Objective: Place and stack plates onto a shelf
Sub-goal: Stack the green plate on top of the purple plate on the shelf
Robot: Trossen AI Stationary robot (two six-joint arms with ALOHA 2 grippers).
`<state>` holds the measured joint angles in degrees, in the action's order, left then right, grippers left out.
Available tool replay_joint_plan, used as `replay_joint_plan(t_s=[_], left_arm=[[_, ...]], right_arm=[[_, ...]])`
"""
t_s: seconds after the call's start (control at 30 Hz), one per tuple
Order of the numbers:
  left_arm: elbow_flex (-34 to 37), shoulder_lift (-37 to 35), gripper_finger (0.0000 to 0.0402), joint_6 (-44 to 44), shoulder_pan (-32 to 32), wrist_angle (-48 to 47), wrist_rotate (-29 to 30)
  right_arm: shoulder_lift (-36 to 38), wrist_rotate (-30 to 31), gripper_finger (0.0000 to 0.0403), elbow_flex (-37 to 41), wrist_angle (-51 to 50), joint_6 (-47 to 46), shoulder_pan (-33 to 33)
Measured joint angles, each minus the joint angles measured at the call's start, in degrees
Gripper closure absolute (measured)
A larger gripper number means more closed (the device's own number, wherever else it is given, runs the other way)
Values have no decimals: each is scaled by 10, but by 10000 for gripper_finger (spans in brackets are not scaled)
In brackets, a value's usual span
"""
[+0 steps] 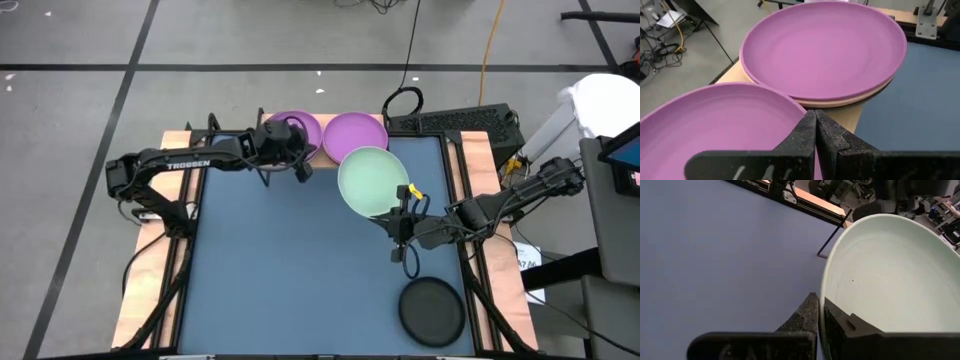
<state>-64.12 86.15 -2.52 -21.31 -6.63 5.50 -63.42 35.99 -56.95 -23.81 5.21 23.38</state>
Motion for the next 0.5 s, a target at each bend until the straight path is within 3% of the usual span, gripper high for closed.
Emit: replay_joint_plan(t_s=[0.5], left_arm=[[0, 7, 399, -2, 3, -6, -1]], right_arm=[[0, 0, 403, 0, 0, 0, 0]])
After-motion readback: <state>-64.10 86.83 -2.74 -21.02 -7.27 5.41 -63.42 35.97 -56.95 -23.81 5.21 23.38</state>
